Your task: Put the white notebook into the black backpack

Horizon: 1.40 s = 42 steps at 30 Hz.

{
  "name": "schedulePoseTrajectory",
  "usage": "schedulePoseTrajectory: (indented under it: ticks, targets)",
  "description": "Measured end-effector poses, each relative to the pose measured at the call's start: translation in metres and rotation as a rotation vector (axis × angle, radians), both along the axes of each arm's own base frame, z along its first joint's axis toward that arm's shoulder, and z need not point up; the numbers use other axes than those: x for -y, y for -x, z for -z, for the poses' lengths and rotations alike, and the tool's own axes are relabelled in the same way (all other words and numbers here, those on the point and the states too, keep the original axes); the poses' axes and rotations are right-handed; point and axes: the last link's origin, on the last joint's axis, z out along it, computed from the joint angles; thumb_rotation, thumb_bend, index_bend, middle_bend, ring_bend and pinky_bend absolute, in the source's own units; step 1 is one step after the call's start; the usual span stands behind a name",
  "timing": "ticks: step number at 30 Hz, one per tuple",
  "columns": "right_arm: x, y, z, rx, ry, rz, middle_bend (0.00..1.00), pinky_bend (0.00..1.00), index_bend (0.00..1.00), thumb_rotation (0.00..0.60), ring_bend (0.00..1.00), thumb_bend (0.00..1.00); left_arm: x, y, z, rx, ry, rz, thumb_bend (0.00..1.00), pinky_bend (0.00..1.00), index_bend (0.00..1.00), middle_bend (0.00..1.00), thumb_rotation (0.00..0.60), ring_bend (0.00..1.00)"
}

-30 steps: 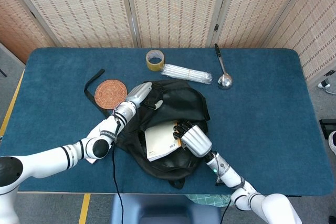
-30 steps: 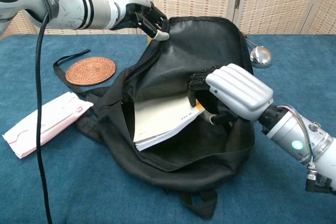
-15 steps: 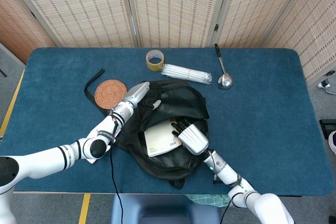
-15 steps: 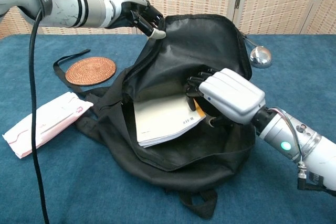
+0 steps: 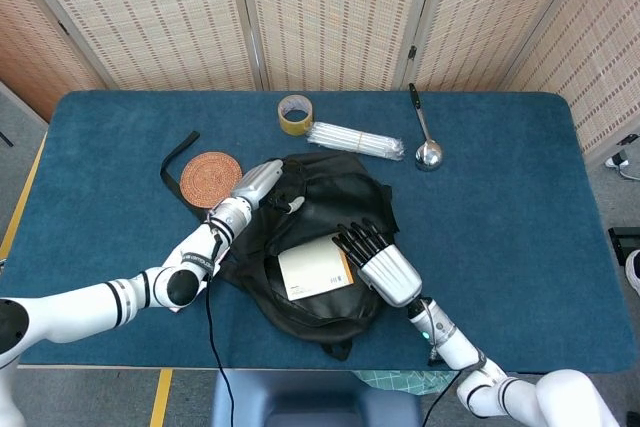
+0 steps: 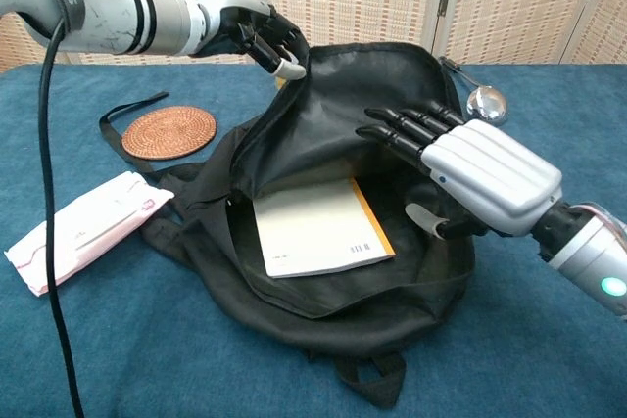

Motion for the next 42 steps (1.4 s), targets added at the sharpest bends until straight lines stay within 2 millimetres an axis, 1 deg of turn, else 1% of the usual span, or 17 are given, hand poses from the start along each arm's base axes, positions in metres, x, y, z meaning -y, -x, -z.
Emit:
schedulePoseTrajectory:
  ticks: [3,6,8,11,14,17,22,26,29,33,36,38,41,42]
  targets:
    - [-0.012,0.008,-0.021,0.001,0.007,0.011,0.0,0.0,0.0,0.6,0.07,0.46,0.007,0.002,-0.004,-0.007,0.033,0.013,0.4,0.0,0.27,0.14,0.6,0.05]
    - [-0.024,0.019,-0.05,0.002,0.025,0.031,0.01,0.01,0.0,0.6,0.09,0.46,0.018,0.006,-0.01,-0.023,0.07,0.042,0.38,0.0,0.2,0.11,0.6,0.04]
    - [-0.033,0.027,-0.071,0.004,0.042,0.05,0.02,0.01,0.0,0.6,0.1,0.46,0.024,0.01,-0.015,-0.029,0.078,0.059,0.37,0.0,0.17,0.1,0.6,0.03]
    - [-0.04,0.037,-0.099,-0.003,0.066,0.079,0.02,0.04,0.0,0.6,0.1,0.46,0.033,0.023,-0.027,-0.026,0.057,0.069,0.36,0.0,0.17,0.1,0.6,0.03]
    - [-0.043,0.045,-0.123,-0.002,0.071,0.123,0.02,0.07,0.0,0.6,0.11,0.46,0.037,0.042,-0.043,-0.02,-0.006,0.063,0.37,0.0,0.18,0.1,0.6,0.04]
    - [-0.043,0.053,-0.144,0.016,0.049,0.186,0.03,0.13,0.0,0.6,0.14,0.46,0.042,0.065,-0.06,-0.028,-0.087,0.051,0.38,0.0,0.2,0.1,0.6,0.05]
    - [-0.04,0.069,-0.179,0.07,-0.001,0.301,0.07,0.15,0.0,0.6,0.19,0.46,0.053,0.106,-0.087,-0.051,-0.244,0.02,0.39,0.0,0.22,0.1,0.6,0.06]
    - [-0.04,0.081,-0.199,0.128,-0.023,0.39,0.07,0.15,0.0,0.6,0.19,0.46,0.071,0.142,-0.108,-0.086,-0.369,-0.01,0.39,0.0,0.23,0.1,0.6,0.07]
    - [-0.042,0.091,-0.212,0.151,0.004,0.448,0.07,0.12,0.0,0.6,0.17,0.46,0.09,0.17,-0.122,-0.132,-0.452,-0.032,0.39,0.0,0.24,0.1,0.6,0.07]
    - [-0.048,0.102,-0.222,0.154,0.046,0.514,0.04,0.07,0.0,0.6,0.12,0.45,0.123,0.207,-0.136,-0.21,-0.541,-0.07,0.39,0.0,0.23,0.1,0.6,0.07]
    - [-0.055,0.11,-0.23,0.151,0.082,0.565,0.03,0.06,0.0,0.6,0.09,0.46,0.14,0.22,-0.146,-0.251,-0.576,-0.093,0.39,0.0,0.23,0.1,0.6,0.06]
    - [-0.061,0.113,-0.234,0.159,0.103,0.595,0.02,0.05,0.0,0.6,0.08,0.45,0.148,0.225,-0.145,-0.276,-0.567,-0.101,0.39,0.0,0.22,0.1,0.6,0.06]
    - [-0.069,0.116,-0.238,0.156,0.128,0.623,0.01,0.05,0.0,0.6,0.08,0.46,0.168,0.239,-0.144,-0.329,-0.569,-0.109,0.39,0.0,0.22,0.1,0.6,0.06]
    - [-0.072,0.117,-0.239,0.153,0.138,0.629,0.01,0.05,0.0,0.6,0.08,0.46,0.178,0.245,-0.146,-0.352,-0.586,-0.11,0.39,0.0,0.21,0.1,0.6,0.05]
